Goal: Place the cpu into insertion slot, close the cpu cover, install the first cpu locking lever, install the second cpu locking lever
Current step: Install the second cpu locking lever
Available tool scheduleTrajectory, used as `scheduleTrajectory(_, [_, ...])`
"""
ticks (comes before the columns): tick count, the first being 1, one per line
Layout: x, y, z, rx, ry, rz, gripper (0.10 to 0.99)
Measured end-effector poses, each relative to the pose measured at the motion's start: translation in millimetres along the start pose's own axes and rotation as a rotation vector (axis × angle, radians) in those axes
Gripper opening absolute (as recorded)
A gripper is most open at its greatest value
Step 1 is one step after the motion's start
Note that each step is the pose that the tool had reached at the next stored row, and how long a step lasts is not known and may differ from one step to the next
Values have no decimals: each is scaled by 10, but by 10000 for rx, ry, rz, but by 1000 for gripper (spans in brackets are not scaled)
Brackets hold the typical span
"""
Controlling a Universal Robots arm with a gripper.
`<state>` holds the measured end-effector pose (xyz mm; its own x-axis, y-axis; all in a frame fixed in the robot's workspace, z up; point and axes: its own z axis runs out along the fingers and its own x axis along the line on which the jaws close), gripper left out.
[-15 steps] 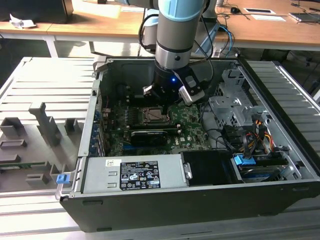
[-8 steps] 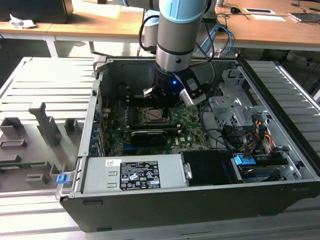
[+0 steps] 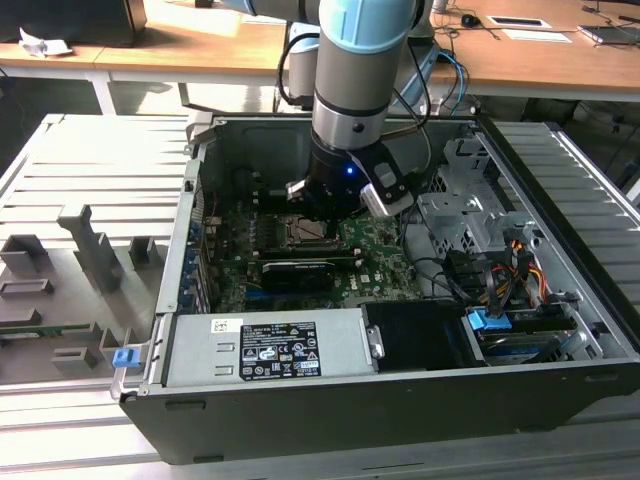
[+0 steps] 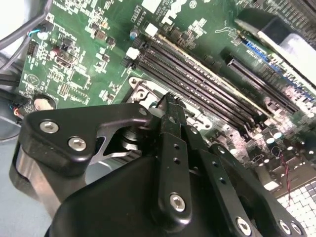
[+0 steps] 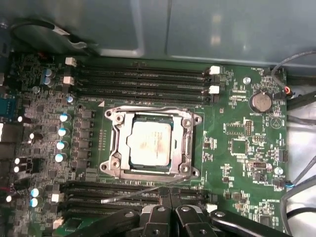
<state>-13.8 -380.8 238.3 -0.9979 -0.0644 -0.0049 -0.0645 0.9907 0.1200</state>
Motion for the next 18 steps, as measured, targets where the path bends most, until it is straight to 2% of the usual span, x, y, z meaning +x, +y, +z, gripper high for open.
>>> scheduleTrajectory(1, [2, -2, 4, -15, -2, 0, 106])
scheduleTrajectory(3, [82, 0, 24, -34, -1, -6, 106])
scheduleTrajectory(6, [122, 0, 41, -80, -4, -15, 106])
scheduleTrajectory(9, [271, 8, 52, -99, -4, -21, 106])
scheduleTrajectory(10, [354, 12, 62, -103, -4, -21, 106])
scheduleTrajectory(11, [401, 14, 70, -106, -5, -21, 106])
scheduleTrajectory(13, [470, 16, 93, -108, -5, -28, 106])
scheduleTrajectory(15, [492, 9, 162, -125, 4, -92, 106])
scheduleTrajectory(16, [493, 7, 173, -155, 2, -97, 106])
scheduleTrajectory(17, [493, 5, 179, -237, -3, -99, 106])
scheduleTrajectory(18, [502, -14, 185, -452, -19, -99, 106])
